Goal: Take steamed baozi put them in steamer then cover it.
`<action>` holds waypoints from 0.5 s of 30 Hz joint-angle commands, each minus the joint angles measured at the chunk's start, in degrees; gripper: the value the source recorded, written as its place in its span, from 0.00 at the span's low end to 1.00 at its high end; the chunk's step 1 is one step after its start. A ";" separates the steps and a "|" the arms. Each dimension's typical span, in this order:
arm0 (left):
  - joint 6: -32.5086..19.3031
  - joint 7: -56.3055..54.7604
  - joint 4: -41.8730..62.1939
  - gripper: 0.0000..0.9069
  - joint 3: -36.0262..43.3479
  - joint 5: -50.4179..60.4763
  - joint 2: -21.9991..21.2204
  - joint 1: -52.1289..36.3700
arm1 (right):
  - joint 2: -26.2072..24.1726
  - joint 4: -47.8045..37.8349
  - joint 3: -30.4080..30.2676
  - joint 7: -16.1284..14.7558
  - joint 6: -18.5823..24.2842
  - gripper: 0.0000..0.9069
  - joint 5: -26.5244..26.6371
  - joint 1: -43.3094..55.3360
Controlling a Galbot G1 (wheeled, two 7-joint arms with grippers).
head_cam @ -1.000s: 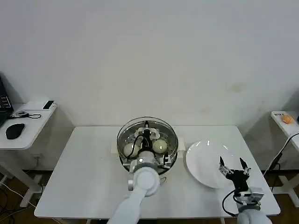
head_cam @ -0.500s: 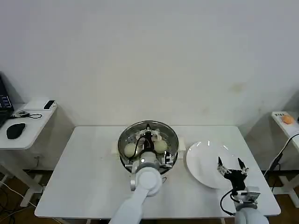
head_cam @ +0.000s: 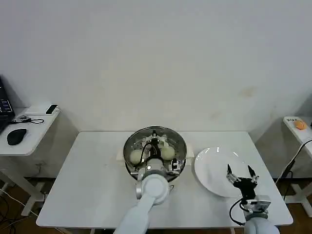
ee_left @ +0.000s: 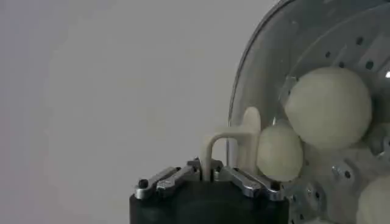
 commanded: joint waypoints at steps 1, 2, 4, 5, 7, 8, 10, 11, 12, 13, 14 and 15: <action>-0.27 -1.02 -0.22 1.00 0.13 -2.32 -0.11 0.54 | 0.12 -0.15 -0.09 0.04 0.09 1.00 -0.19 0.11; -0.29 -0.95 -0.32 1.00 0.05 -2.91 -0.09 0.58 | 0.09 -0.11 -0.08 0.03 0.05 1.00 -0.16 0.10; -0.45 -0.92 -0.50 1.00 -0.10 -3.13 -0.06 0.69 | 0.00 -0.15 -0.07 0.03 0.06 1.00 -0.14 0.13; -0.52 -0.77 -0.78 1.00 -0.14 -3.29 -0.05 0.77 | -0.04 -0.19 -0.07 0.03 0.08 1.00 -0.12 0.14; -0.53 -0.62 -1.45 1.00 -0.18 -3.51 -0.06 0.91 | -0.03 -0.27 -0.08 0.03 0.09 1.00 -0.13 0.13; -0.53 -0.64 -1.77 1.00 -0.18 -3.60 -0.07 1.00 | -0.04 -0.31 -0.10 0.03 0.09 1.00 -0.14 0.13; -0.54 -0.44 -3.06 1.00 -0.14 -3.77 -0.08 1.33 | -0.04 -0.37 -0.14 0.02 0.12 1.00 -0.15 0.14; -0.53 -0.23 -3.54 1.00 -0.13 -3.95 -0.06 1.52 | -0.06 -0.40 -0.13 0.03 0.12 1.00 -0.15 0.14; -0.53 -0.10 -4.15 1.00 -0.14 -3.97 -0.05 1.74 | -0.09 -0.48 -0.12 0.03 0.12 1.00 -0.15 0.16; -0.58 -0.13 -4.60 1.00 -0.20 -3.97 -0.02 1.97 | -0.12 -0.52 -0.12 0.03 0.12 1.00 -0.17 0.18; -0.63 -0.01 -5.18 1.00 -0.31 -4.12 0.01 2.24 | -0.15 -0.55 -0.13 0.03 0.12 1.00 -0.16 0.19; -0.70 0.34 -5.85 1.00 -0.48 -4.14 0.03 2.66 | -0.20 -0.58 -0.12 0.03 0.12 1.00 -0.16 0.18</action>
